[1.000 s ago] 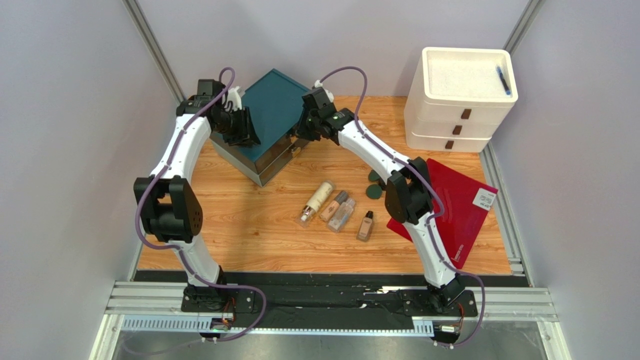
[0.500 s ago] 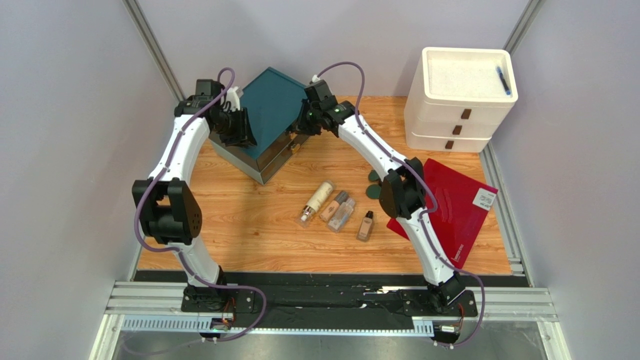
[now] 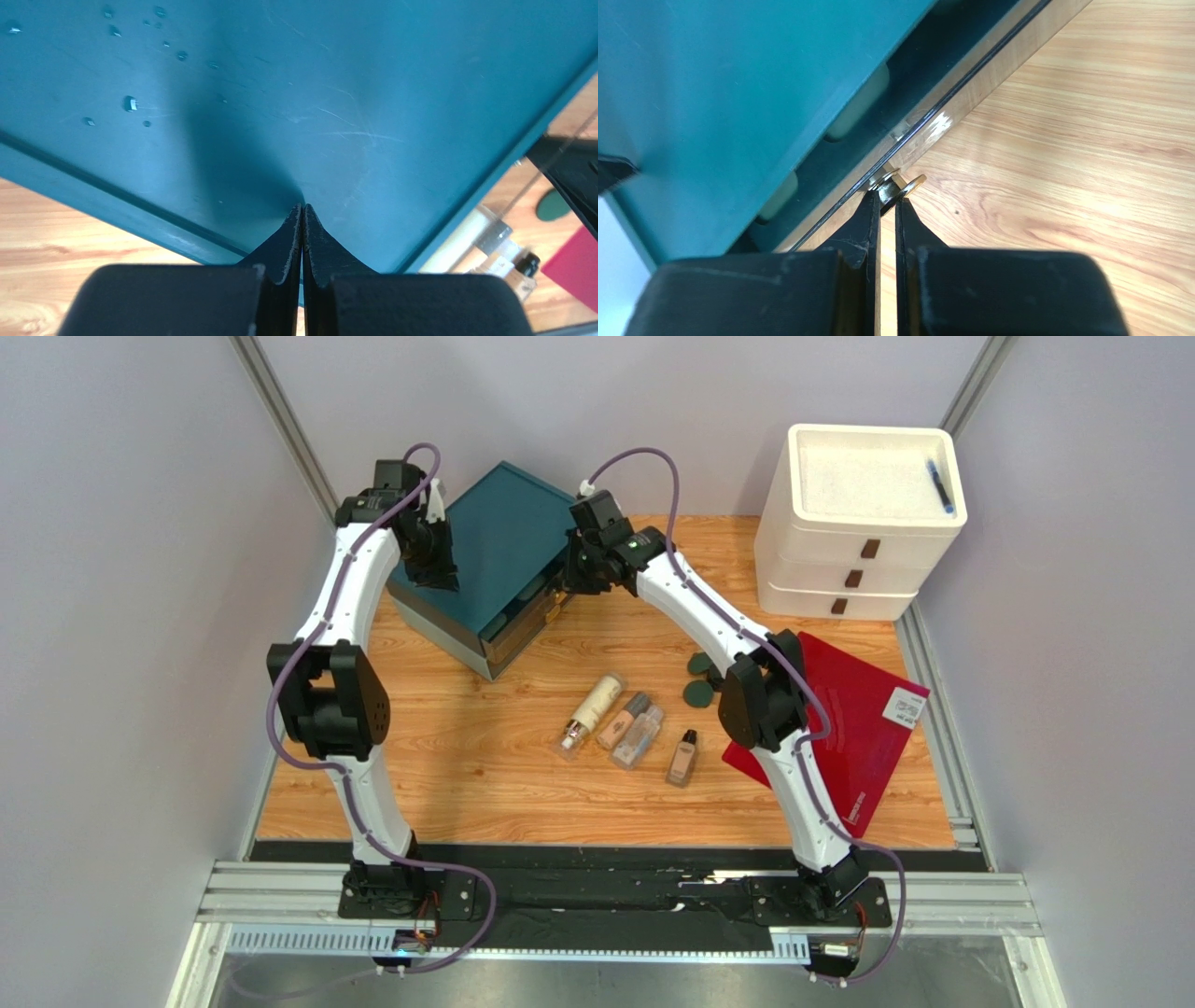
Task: Organize the makeup
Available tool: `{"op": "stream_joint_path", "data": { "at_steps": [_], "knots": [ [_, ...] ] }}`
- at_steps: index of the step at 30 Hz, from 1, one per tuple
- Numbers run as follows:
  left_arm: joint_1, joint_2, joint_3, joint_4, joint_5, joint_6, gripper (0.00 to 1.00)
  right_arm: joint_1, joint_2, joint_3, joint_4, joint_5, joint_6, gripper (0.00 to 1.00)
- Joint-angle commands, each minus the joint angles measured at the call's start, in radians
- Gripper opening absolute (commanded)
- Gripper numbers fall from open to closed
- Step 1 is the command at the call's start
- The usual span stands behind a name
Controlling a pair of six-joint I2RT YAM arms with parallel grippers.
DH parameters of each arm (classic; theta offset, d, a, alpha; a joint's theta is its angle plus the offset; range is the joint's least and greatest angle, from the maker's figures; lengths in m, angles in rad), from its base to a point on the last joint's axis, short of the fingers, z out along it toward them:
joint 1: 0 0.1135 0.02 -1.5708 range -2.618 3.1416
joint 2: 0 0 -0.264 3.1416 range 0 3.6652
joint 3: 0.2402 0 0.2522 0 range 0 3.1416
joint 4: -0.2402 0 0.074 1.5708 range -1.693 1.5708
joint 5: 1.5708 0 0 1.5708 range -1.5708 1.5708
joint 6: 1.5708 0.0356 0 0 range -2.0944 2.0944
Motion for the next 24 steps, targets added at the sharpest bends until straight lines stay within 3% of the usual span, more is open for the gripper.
{"op": "stream_joint_path", "data": {
  "at_steps": [1, 11, 16, 24],
  "knots": [
    [0.007, 0.105, -0.026, -0.140, -0.174, 0.011, 0.00, -0.005, -0.001, -0.043, -0.242, 0.135, -0.143, 0.00],
    [0.007, 0.124, -0.042, -0.144, -0.174, 0.002, 0.00, -0.005, -0.087, -0.144, -0.373, 0.267, -0.166, 0.00],
    [0.007, 0.115, -0.046, -0.149, -0.174, -0.001, 0.00, -0.005, -0.185, -0.279, -0.367, 0.321, -0.140, 0.00],
    [0.007, 0.081, -0.065, -0.150, -0.163, -0.009, 0.00, -0.005, -0.268, -0.304, -0.355, 0.374, -0.131, 0.00]
  ]
}}
